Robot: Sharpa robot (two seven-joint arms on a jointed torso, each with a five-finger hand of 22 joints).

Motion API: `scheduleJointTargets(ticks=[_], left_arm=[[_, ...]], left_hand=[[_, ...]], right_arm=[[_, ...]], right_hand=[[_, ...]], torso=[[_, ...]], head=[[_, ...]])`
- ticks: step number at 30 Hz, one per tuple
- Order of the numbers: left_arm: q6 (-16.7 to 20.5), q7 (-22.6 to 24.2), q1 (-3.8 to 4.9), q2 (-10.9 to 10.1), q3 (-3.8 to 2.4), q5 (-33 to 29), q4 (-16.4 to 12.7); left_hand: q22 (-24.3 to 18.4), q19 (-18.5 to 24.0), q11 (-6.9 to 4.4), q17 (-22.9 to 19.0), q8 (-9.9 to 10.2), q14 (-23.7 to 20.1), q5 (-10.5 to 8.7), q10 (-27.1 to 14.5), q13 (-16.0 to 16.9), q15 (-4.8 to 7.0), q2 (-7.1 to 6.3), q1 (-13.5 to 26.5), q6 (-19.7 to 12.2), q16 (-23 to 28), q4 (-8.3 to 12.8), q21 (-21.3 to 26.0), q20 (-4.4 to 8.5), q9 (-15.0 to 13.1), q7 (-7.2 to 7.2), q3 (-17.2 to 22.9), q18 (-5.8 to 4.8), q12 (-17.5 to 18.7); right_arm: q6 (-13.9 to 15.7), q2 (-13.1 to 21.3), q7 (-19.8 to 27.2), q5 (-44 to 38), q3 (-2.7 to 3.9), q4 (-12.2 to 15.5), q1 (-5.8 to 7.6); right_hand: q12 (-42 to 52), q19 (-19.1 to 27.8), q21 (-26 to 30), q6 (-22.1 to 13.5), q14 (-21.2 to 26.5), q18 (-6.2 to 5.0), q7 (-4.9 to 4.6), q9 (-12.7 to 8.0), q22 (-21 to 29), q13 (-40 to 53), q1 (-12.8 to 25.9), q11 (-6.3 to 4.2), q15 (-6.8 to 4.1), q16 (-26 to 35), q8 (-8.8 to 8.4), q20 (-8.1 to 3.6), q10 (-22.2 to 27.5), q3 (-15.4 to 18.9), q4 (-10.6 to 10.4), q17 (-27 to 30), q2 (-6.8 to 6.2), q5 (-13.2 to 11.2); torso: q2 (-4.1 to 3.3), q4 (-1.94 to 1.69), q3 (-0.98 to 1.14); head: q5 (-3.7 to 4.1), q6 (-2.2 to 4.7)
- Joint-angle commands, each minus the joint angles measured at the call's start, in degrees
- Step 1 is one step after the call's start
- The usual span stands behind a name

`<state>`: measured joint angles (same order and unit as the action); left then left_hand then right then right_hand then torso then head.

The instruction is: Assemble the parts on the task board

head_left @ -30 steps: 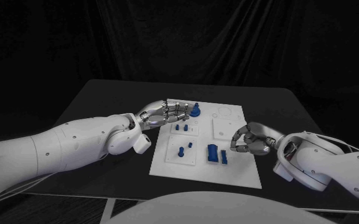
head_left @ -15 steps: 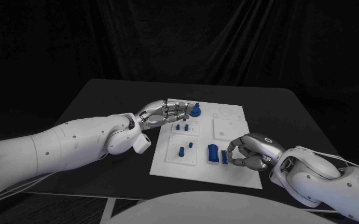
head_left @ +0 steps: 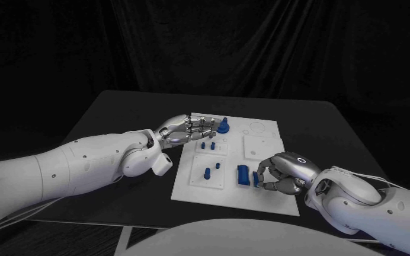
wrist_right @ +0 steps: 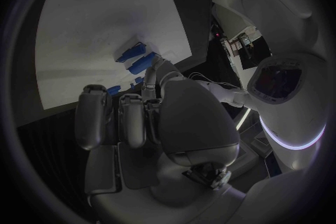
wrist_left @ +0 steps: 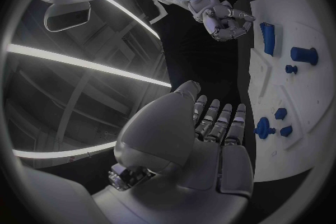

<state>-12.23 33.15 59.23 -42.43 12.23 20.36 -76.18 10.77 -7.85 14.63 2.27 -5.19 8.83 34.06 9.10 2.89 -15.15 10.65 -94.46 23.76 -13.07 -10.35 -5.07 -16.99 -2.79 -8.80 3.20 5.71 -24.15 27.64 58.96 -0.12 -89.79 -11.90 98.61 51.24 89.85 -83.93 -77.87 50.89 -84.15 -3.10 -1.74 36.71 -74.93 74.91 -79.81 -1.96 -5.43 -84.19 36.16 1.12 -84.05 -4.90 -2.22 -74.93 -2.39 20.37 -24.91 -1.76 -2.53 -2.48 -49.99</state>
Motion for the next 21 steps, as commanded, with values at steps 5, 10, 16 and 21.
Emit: scheduleJointTargets(ticks=[5, 10, 16, 21], left_arm=[[-0.29, 1.12, -0.13, 0.13, -0.06, -0.29, -0.18], [-0.32, 1.12, -0.18, 0.24, -0.06, -0.29, -0.16], [-0.42, 1.02, -0.25, 0.35, -0.06, -0.29, -0.16], [-0.45, 1.01, -0.32, 0.35, -0.06, -0.29, -0.15]], left_hand=[[-0.15, -0.31, -0.06, 0.10, -0.34, 0.12, 0.25, 0.40, 0.09, 0.08, -0.56, 0.10, 0.38, -0.41, 0.02, -0.09, 0.15, -0.09, -4.83, 0.32, -0.18, -0.36], [-0.27, -0.21, -0.04, 0.10, -0.34, 0.12, 0.28, 0.39, 0.09, 0.07, -0.58, 0.11, 0.38, -0.41, 0.03, -0.04, 0.15, -0.08, -4.84, 0.36, -0.19, -0.31], [-0.29, -0.19, -0.03, 0.10, -0.34, 0.12, 0.29, 0.40, 0.09, 0.06, -0.58, 0.11, 0.38, -0.40, 0.04, -0.02, 0.15, -0.08, -4.86, 0.39, -0.20, -0.33], [-0.31, -0.17, -0.01, 0.10, -0.35, 0.14, 0.31, 0.40, 0.08, 0.05, -0.59, 0.12, 0.45, -0.44, 0.05, -0.01, 0.15, -0.09, -4.86, 0.41, -0.21, -0.31]], right_arm=[[-1.72, -0.52, -3.50, -1.40, 0.01, -0.55, -0.16], [-1.72, -1.02, -4.58, -1.41, 0.01, -1.03, -0.17], [-1.64, -1.60, -5.57, -1.41, 0.01, -1.70, -0.20], [-1.85, -1.96, -6.44, -1.41, 0.01, -2.11, -0.26]], right_hand=[[0.15, -2.31, -0.12, -0.33, -3.28, 0.56, 0.04, 0.40, -11.74, 15.09, -0.79, -0.46, -0.35, -0.24, 0.72, -0.47, -5.95, 0.06, -0.28, -0.83, 0.15, 0.57], [0.15, -2.26, -0.06, -0.52, -3.29, 0.54, 0.05, 0.66, -11.72, 15.09, -1.23, -0.47, -0.37, -0.27, 1.09, -0.49, -5.95, -0.21, -0.26, -0.89, 0.36, 0.81], [0.15, -2.14, 0.16, -0.73, -3.26, 0.49, 0.01, 1.03, -11.64, 15.09, -1.94, -0.44, -0.36, -0.22, 1.64, -0.49, -5.95, -0.72, -0.20, -0.75, 0.67, 0.51], [0.15, -2.02, 0.29, -0.98, -3.21, 0.45, -0.01, 1.46, -11.59, 15.09, -2.10, -0.42, -0.33, -0.15, 2.27, -0.47, -5.95, -0.97, -0.56, -0.59, 0.75, -0.97]], torso=[[0.01, 0.00, -0.02], [0.00, -0.02, -0.01], [-0.01, 0.00, -0.01], [-0.03, 0.00, -0.02]], head=[[0.05, -0.01], [0.09, -0.01], [0.04, -0.01], [0.04, -0.01]])
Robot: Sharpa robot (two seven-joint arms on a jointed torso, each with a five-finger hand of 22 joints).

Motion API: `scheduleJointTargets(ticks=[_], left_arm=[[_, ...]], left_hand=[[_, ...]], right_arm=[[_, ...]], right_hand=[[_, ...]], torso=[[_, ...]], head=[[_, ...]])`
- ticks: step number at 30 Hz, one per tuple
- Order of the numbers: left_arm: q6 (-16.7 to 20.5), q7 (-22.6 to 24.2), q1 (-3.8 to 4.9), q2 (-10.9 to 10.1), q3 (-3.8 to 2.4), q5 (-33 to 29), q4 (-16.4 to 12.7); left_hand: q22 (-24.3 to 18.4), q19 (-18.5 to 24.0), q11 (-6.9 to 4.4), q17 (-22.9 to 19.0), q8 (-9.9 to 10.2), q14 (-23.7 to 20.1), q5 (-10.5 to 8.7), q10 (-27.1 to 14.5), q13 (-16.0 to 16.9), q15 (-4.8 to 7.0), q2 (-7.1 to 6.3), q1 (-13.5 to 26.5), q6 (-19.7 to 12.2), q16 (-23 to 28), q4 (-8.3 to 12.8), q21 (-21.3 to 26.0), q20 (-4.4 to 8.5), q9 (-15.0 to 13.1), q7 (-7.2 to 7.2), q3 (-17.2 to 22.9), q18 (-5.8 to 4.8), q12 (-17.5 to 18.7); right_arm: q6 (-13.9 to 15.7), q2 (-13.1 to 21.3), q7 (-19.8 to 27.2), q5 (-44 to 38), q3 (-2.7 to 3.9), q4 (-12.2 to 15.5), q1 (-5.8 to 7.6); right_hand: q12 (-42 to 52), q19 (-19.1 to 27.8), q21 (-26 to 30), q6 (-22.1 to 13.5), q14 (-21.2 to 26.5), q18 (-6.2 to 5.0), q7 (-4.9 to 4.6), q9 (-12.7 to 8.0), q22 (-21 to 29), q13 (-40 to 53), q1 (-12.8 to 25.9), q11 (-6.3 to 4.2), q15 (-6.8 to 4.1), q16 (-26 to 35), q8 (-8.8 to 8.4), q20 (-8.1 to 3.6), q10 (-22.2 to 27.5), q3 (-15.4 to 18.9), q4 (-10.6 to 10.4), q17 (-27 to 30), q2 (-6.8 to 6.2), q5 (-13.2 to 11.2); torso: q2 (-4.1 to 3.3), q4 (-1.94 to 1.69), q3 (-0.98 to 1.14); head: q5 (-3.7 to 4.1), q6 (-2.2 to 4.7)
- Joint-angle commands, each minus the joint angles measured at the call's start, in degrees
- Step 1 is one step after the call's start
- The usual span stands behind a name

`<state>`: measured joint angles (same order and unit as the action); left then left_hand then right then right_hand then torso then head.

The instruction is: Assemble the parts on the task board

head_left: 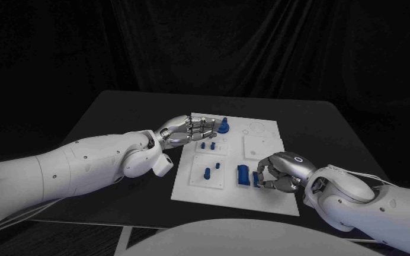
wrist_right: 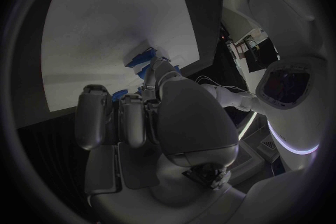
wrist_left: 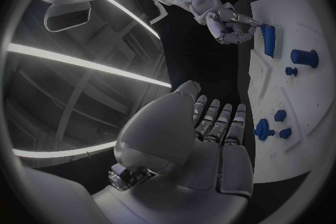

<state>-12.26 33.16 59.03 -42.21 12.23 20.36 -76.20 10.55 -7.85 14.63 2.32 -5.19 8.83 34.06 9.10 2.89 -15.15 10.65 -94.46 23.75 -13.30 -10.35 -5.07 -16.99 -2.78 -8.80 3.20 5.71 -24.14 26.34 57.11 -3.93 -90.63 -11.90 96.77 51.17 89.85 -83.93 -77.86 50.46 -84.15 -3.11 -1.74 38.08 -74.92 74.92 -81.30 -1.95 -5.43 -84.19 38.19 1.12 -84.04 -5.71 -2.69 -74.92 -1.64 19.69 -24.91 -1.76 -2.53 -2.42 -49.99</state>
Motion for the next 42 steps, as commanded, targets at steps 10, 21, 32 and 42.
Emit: scheduleJointTargets(ticks=[10, 21, 32, 42], left_arm=[[-0.49, 0.97, -0.35, 0.12, -0.06, -0.29, -0.15], [-0.58, 0.95, -0.64, 0.09, -0.06, -0.29, -0.14], [0.18, 3.13, -0.75, -0.44, -0.06, -0.29, -0.34], [4.84, 11.28, -0.76, -1.69, -0.07, -0.29, -1.73]], left_hand=[[-0.14, -0.13, 0.02, 0.04, -0.36, 0.14, 0.34, 0.41, 0.09, 0.02, -0.61, 0.12, 0.45, -0.20, 0.07, 0.01, 0.14, -0.09, -4.87, 0.47, -0.22, -0.31], [-0.17, -0.10, 0.06, 0.05, -0.36, 0.14, 0.36, 0.41, 0.08, 0.00, -0.62, 0.13, 0.45, -0.21, 0.08, 0.03, 0.14, -0.09, -4.89, 0.52, -0.24, -0.28], [0.42, -0.63, 0.11, 0.07, -0.53, 0.27, 0.47, 0.72, 0.14, 0.02, -0.66, 0.17, 1.05, -0.36, 0.18, -0.30, 0.15, -0.16, -4.86, 0.92, -0.24, -0.67], [1.50, -2.44, -0.28, 0.16, -2.44, 1.46, -2.73, 6.69, 0.52, 1.28, -2.16, 3.84, 7.83, -1.48, -5.19, -1.42, 0.26, -0.59, -4.23, 1.43, 0.61, -4.84]], right_arm=[[-2.03, -0.70, -3.88, -0.57, 0.01, -1.05, -0.36], [-2.42, -0.96, -4.82, -0.57, 0.02, -1.38, -0.50], [6.62, 2.39, 0.59, 1.96, 0.04, 1.33, -0.39], [18.14, 6.10, 23.03, 29.06, 0.07, 4.67, 5.82]], right_hand=[[0.15, -1.73, 0.56, -0.58, -3.09, 0.37, 0.30, 0.95, -11.48, 15.08, -1.89, -0.65, -0.47, -0.04, 1.87, -0.57, -5.96, -2.33, -1.45, -0.29, -0.05, -11.22], [0.15, -1.53, 0.85, -0.62, -2.95, 0.30, 0.35, 1.19, -11.38, 15.08, -2.50, -0.58, -0.44, 0.10, 2.45, -0.54, -5.96, -3.47, -2.51, 0.05, -1.19, -14.16], [0.15, -1.70, 0.35, -0.41, -3.08, 0.37, 0.73, 1.37, -11.49, 15.08, 0.19, -0.97, -0.68, 0.00, 3.27, -0.67, -5.96, -3.20, -8.22, -0.09, -3.63, -15.85], [-6.37, 8.97, 22.80, 0.32, 5.64, -3.55, 0.17, -1.37, -4.85, 6.18, 9.42, -0.05, 0.47, 12.90, 1.33, 0.39, 2.04, -0.58, -13.86, 21.62, -0.85, -13.35]], torso=[[-0.02, 0.00, -0.01], [0.00, 0.00, -0.01], [-0.01, 0.01, 0.00], [0.04, 0.03, 0.01]], head=[[-0.13, -0.01], [-0.11, -0.01], [-0.38, -0.01], [-0.38, -0.01]])
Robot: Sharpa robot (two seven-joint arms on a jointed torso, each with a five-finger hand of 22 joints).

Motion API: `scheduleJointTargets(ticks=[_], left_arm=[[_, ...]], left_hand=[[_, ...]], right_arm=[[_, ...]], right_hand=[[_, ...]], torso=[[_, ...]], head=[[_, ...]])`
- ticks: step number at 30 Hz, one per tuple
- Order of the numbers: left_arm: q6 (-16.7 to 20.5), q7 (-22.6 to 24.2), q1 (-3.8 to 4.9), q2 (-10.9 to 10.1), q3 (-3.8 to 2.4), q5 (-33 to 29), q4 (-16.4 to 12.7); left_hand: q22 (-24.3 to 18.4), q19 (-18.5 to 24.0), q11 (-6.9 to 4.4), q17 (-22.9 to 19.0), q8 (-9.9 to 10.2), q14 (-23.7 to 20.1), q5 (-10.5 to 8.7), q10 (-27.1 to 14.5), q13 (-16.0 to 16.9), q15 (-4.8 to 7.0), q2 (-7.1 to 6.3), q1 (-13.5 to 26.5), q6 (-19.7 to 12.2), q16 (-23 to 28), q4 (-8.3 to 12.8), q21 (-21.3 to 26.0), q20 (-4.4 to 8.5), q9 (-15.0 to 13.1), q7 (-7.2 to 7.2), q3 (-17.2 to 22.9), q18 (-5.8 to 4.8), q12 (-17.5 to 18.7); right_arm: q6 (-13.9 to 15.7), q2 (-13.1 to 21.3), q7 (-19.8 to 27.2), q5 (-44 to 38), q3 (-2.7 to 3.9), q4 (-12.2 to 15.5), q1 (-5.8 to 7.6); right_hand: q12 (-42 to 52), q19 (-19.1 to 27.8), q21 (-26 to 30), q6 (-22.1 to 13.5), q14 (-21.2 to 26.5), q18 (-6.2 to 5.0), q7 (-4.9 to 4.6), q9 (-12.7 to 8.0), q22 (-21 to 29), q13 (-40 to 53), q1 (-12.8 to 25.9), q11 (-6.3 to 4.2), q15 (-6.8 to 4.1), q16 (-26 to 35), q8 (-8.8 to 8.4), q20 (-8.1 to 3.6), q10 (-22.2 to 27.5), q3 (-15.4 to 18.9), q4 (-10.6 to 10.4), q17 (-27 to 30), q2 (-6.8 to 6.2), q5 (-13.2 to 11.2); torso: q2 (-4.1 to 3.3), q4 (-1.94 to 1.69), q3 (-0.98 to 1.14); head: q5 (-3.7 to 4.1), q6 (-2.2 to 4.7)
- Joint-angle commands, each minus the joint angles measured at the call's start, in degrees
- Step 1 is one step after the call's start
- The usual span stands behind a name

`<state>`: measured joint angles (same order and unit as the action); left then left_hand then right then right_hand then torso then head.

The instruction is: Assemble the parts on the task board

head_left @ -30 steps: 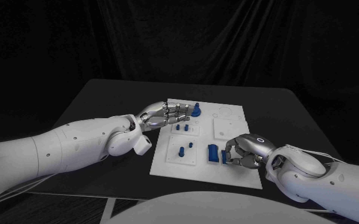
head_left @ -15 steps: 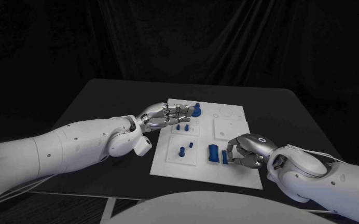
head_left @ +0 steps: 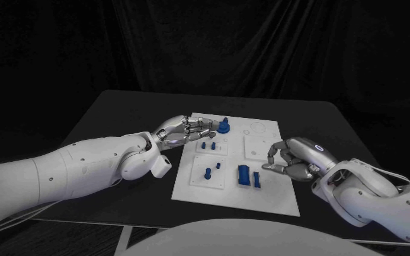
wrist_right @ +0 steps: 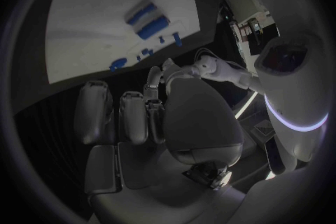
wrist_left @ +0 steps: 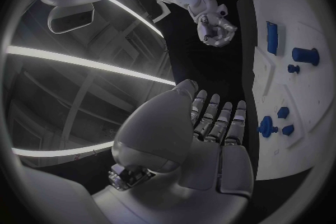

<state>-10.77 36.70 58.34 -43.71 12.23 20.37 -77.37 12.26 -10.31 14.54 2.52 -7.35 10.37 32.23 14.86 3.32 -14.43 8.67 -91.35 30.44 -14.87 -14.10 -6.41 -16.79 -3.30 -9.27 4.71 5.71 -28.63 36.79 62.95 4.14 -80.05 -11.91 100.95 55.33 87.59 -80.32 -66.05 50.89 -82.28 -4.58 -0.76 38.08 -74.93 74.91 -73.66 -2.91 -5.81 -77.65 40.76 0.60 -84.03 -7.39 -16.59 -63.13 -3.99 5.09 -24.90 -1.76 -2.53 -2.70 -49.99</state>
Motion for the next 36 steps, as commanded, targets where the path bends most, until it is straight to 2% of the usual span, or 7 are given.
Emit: scheduleJointTargets(ticks=[1, 5, 8, 18, 30, 31, 36], left_arm=[[3.84, 8.47, -0.07, -0.37, -0.07, -0.30, -0.79], [6.28, 11.28, -0.07, -1.07, -0.07, -0.30, -1.85], [7.94, 12.79, -0.08, -1.29, -0.07, -0.30, -2.29], [11.18, 14.68, -0.07, -0.61, -0.07, -0.30, -2.24], [12.58, 14.84, -0.07, -0.78, -0.07, -0.29, -2.16], [10.92, 1.93, -0.02, -0.80, -0.03, -0.04, -2.05], [12.97, 1.52, 0.07, -0.81, -0.60, -0.99, -2.54]], left_hand=[[-0.81, 0.77, -1.14, -0.37, -0.89, -2.10, -3.75, 1.02, -0.02, 1.36, -0.13, 2.99, 3.30, 2.21, -2.70, 0.37, 0.32, -0.25, -3.61, -1.18, 1.21, 0.60], [-2.58, 3.04, -2.63, -0.69, -0.79, -4.53, -7.12, 0.05, -0.22, 2.87, 0.83, 7.69, 4.11, 4.84, -2.84, 1.66, 0.73, -0.14, -3.07, -3.72, 2.48, 3.28], [-5.57, 6.33, -4.31, -1.22, 0.22, -7.50, -9.00, -2.70, -0.51, 4.80, 1.30, 10.71, 2.68, 8.51, -2.77, 3.62, 1.51, 0.05, -2.08, -7.06, 3.56, 7.46], [-8.87, 9.03, -11.88, -2.52, 5.28, -10.37, -19.95, -12.19, -1.57, 10.67, 2.98, 14.88, -10.82, 14.87, -2.64, 5.31, 4.21, 1.19, 4.63, -17.55, 4.55, 17.18], [-9.27, 9.21, -12.80, -2.52, 5.54, -10.37, -21.60, -12.67, -1.66, 10.20, 2.55, 14.98, -13.16, 14.87, -2.57, 5.44, 4.09, 1.41, 5.61, -19.23, 4.53, 17.51], [-12.26, 10.31, -14.54, -2.52, 7.35, -10.37, -24.82, -14.86, -3.32, 14.43, -0.75, 38.10, -18.15, 14.87, 2.44, 6.41, 8.04, 3.30, 9.27, -14.65, 1.13, 20.78], [-12.26, 10.31, -14.54, -2.52, 7.35, -10.37, -26.00, -14.86, -3.32, 14.43, -2.05, 46.73, -20.24, 14.87, 4.23, 6.41, 9.32, 3.30, 9.27, -13.08, 1.04, 22.12]], right_arm=[[7.78, 0.26, 17.48, 22.26, 0.08, 0.54, 2.46], [5.80, 0.02, 27.42, 36.61, 0.08, 0.51, 5.25], [2.97, -0.68, 32.88, 43.43, 0.08, -0.16, 6.45], [-3.01, -2.57, 39.48, 49.32, 0.07, -2.53, 7.08], [-4.75, -3.79, 40.39, 49.72, 0.05, -3.76, 6.48], [-2.90, -3.67, 34.67, 48.47, 0.03, -3.67, 6.63], [-2.23, -4.62, 34.08, 50.53, 0.80, -4.15, 6.52]], right_hand=[[-7.86, 9.15, 18.47, -0.69, 7.49, -3.14, -1.34, -2.35, -2.41, 1.79, 3.70, 1.49, 1.82, 11.50, -2.29, 1.47, 6.38, 2.13, 0.06, 17.01, 2.17, 3.10], [-35.73, 23.24, 43.92, -3.58, 23.73, -4.40, -5.54, -8.09, 9.57, -25.27, 13.76, 6.04, 6.73, 34.52, -8.79, 5.68, 34.49, 7.71, -0.16, 36.31, 6.92, 10.57], [-58.45, 41.91, 62.40, -10.16, 46.69, -0.11, -6.98, -15.18, 23.12, -41.17, 17.57, 17.75, 18.73, 55.37, -17.40, 12.61, 54.76, 12.47, 0.03, 47.79, 10.51, 9.84], [-76.52, 79.86, 65.65, -25.56, 80.34, 0.77, 2.89, -29.61, 71.35, -65.10, 14.46, 4.16, 13.19, 75.66, -32.13, 16.25, 80.00, 20.44, -0.06, 62.09, 11.81, 5.32], [-74.65, 79.92, 65.71, -24.39, 81.32, 0.64, 2.71, -33.16, 72.42, -68.76, 11.83, 4.90, 13.35, 75.68, -33.72, 16.30, 81.34, 23.45, -0.07, 62.43, 12.88, 5.38], [-79.53, 80.32, 66.05, -34.09, 82.28, 4.58, 0.76, -38.08, 74.93, -70.73, 32.55, 2.91, 10.66, 77.65, -35.99, 10.26, 84.03, 17.44, 5.76, 63.13, 10.09, 1.69], [-87.59, 80.32, 66.05, -44.21, 82.28, 4.58, 0.76, -38.08, 74.93, -74.91, 57.42, 2.91, 5.81, 77.65, -40.76, 3.75, 84.03, 7.39, 12.05, 63.13, 3.99, -5.09]], torso=[[0.05, 0.03, 0.01], [0.08, 0.02, 0.00], [0.09, 0.04, 0.01], [0.11, 0.36, -0.04], [0.16, 0.10, -0.05], [0.04, 0.23, -0.02], [-0.37, 0.33, 0.15]], head=[[-0.16, -0.01], [-0.04, -0.01], [0.10, -0.01], [-0.08, -0.01], [-0.06, -0.01], [-0.12, 0.03], [0.07, 1.06]])
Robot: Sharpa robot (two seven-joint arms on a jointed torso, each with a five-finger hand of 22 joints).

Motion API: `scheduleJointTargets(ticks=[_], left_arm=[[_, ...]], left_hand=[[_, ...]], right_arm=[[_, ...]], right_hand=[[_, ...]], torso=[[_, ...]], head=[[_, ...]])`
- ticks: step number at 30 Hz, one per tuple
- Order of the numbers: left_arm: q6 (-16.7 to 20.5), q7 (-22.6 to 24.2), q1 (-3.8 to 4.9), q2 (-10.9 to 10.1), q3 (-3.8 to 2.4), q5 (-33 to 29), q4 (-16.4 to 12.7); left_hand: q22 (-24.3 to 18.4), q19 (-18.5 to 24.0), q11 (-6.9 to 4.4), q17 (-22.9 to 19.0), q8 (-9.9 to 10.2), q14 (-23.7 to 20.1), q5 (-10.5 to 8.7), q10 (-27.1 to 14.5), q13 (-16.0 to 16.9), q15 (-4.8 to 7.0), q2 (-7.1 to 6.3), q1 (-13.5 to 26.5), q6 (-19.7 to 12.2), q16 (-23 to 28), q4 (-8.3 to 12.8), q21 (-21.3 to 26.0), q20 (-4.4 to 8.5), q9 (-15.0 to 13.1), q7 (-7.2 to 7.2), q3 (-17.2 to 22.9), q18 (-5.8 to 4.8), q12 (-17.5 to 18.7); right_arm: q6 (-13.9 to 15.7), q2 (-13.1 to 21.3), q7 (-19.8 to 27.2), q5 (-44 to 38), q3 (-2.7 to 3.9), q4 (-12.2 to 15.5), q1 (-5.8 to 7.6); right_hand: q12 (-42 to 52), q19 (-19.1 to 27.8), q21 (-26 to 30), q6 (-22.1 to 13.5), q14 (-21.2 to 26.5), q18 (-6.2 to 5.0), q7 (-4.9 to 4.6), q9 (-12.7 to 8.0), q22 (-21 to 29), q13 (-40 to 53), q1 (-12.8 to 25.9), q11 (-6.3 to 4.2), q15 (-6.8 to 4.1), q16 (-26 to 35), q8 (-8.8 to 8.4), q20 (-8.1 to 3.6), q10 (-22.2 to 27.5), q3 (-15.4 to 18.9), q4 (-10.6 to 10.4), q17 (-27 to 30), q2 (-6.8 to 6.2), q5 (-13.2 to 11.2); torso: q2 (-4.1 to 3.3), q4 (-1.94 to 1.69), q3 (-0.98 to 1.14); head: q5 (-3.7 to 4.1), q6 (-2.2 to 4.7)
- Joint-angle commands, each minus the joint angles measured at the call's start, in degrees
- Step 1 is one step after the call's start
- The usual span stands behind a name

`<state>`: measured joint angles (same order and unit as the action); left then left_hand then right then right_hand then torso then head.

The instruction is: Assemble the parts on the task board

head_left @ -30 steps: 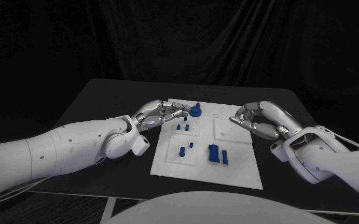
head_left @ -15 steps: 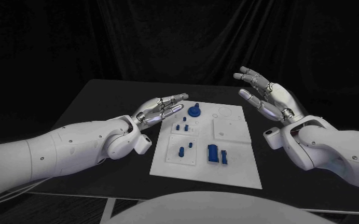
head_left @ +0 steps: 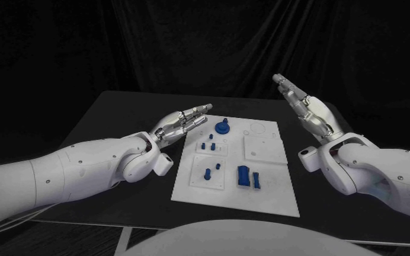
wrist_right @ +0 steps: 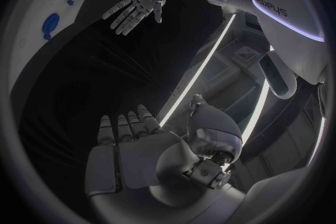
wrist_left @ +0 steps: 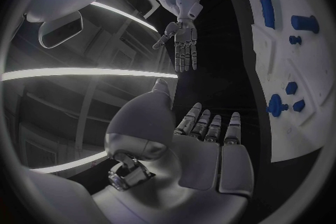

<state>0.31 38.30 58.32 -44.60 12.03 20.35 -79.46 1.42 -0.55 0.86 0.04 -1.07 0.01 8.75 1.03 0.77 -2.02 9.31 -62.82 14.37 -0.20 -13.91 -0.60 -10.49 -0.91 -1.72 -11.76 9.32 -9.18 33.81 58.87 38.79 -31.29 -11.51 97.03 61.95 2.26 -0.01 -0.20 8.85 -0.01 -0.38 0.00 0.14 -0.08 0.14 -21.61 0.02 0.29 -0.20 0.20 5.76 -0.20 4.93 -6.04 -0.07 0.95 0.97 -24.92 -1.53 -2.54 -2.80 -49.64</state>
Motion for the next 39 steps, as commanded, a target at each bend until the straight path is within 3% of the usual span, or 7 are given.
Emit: scheduleJointTargets(ticks=[1, 8, 14, 15, 16, 21, 39], left_arm=[[2.65, -0.23, 0.12, 0.08, -0.60, -1.32, -0.63], [12.27, -2.16, 0.52, 0.04, -3.28, -5.77, -2.94], [23.98, -4.52, 1.01, -0.01, -6.53, -11.19, -5.75], [25.80, -4.88, 1.09, -0.02, -7.03, -12.03, -6.18], [27.60, -5.24, 1.16, -0.02, -7.53, -12.86, -6.61], [36.43, -7.02, 1.53, -0.06, -9.98, -16.94, -8.73], [43.81, -8.50, 1.84, -0.09, -12.03, -20.35, -10.50]], left_hand=[[-1.42, 0.55, -0.86, -0.04, 1.07, -0.01, -2.79, -1.03, -0.77, 2.02, -2.97, 20.02, -4.59, 0.20, 4.42, 0.60, 3.36, 0.91, 1.72, 3.77, -3.21, 2.90], [-1.42, 0.55, -0.86, -0.04, 1.07, -0.01, -4.36, -1.03, -0.77, 2.02, -4.62, 31.28, -7.17, 0.20, 6.83, 0.60, 5.14, 0.91, 1.72, 5.96, -4.12, 4.59], [-1.42, 0.55, -0.86, -0.04, 1.07, -0.01, -8.75, -1.03, -0.77, 2.02, -9.31, 38.46, -8.74, 0.20, 8.29, 0.60, 6.21, 0.91, 1.72, 7.42, -5.30, 9.18], [-1.42, 0.55, -0.86, -0.04, 1.07, -0.01, -8.75, -1.03, -0.77, 2.02, -9.31, 39.11, -8.90, 0.20, 8.42, 0.60, 6.22, 0.91, 1.72, 7.55, -9.32, 9.18], [-1.42, 0.55, -0.86, -0.04, 1.07, -0.01, -8.75, -1.03, -0.77, 2.02, -9.31, 40.05, -9.07, 0.20, 8.61, 0.60, 10.49, 0.91, 1.72, 11.76, -9.32, 9.18], [-1.42, 0.55, -0.86, -0.04, 1.07, -0.01, -8.75, -1.03, -0.77, 2.02, -9.31, 44.52, -10.07, 0.20, 9.77, 0.60, 10.49, 0.91, 1.72, 11.76, -9.32, 9.18], [-1.42, 0.55, -0.86, -0.04, 1.07, -0.01, -8.75, -1.03, -0.77, 2.02, -9.31, 53.96, -14.37, 0.20, 13.91, 0.60, 10.49, 0.91, 1.72, 11.76, -9.32, 9.18]], right_arm=[[0.99, -0.89, -0.78, 2.53, 0.69, -0.40, -0.15], [4.11, -5.34, -3.53, 12.16, 4.31, -2.63, -0.70], [7.63, -10.37, -6.64, 23.04, 8.40, -5.16, -1.32], [8.06, -10.98, -7.01, 24.36, 8.90, -5.46, -1.40], [8.45, -11.53, -7.35, 25.55, 9.35, -5.74, -1.47], [9.93, -13.65, -8.66, 30.13, 11.07, -6.80, -1.73], [10.31, -14.18, -8.99, 31.29, 11.51, -7.07, -1.79]], right_hand=[[-2.26, 0.01, 0.20, -3.34, 0.01, 0.38, 0.00, -0.14, 0.08, -0.14, 8.20, -0.02, -0.29, 0.20, -0.20, -5.76, 0.20, -4.93, 6.04, 0.07, -0.95, -0.97], [-2.26, 0.01, 0.20, -8.85, 0.01, 0.38, 0.00, -0.14, 0.08, -0.14, 21.61, -0.02, -0.29, 0.20, -0.20, -5.76, 0.20, -4.93, 6.04, 0.07, -0.95, -0.97], [-2.26, 0.01, 0.20, -8.85, 0.01, 0.38, 0.00, -0.14, 0.08, -0.14, 21.61, -0.02, -0.29, 0.20, -0.20, -5.76, 0.20, -4.93, 6.04, 0.07, -0.95, -0.97], [-2.26, 0.01, 0.20, -8.85, 0.01, 0.38, 0.00, -0.14, 0.08, -0.14, 21.61, -0.02, -0.29, 0.20, -0.20, -5.76, 0.20, -4.93, 6.04, 0.07, -0.95, -0.97], [-2.26, 0.01, 0.20, -8.85, 0.01, 0.38, 0.00, -0.14, 0.08, -0.14, 21.61, -0.02, -0.29, 0.20, -0.20, -5.76, 0.20, -4.93, 6.04, 0.07, -0.95, -0.97], [-2.26, 0.01, 0.20, -8.85, 0.01, 0.38, 0.00, -0.14, 0.08, -0.14, 21.61, -0.02, -0.29, 0.20, -0.20, -5.76, 0.20, -4.93, 6.04, 0.07, -0.95, -0.97], [-2.26, 0.01, 0.20, -8.85, 0.01, 0.38, 0.00, -0.14, 0.08, -0.14, 21.61, -0.02, -0.29, 0.20, -0.20, -5.76, 0.20, -4.93, 6.04, 0.07, -0.95, -0.97]], torso=[[-0.51, 0.14, 0.22], [-2.46, 0.61, 1.01], [-4.65, 1.14, 1.89], [-4.91, 1.20, 2.00], [-5.15, 1.26, 2.09], [-6.05, 1.48, 2.45], [-6.26, 1.53, 2.54]], head=[[0.23, 1.08], [1.10, 5.90], [2.08, 11.29], [2.19, 11.94], [2.30, 12.52], [2.70, 14.74], [2.80, 15.26]])
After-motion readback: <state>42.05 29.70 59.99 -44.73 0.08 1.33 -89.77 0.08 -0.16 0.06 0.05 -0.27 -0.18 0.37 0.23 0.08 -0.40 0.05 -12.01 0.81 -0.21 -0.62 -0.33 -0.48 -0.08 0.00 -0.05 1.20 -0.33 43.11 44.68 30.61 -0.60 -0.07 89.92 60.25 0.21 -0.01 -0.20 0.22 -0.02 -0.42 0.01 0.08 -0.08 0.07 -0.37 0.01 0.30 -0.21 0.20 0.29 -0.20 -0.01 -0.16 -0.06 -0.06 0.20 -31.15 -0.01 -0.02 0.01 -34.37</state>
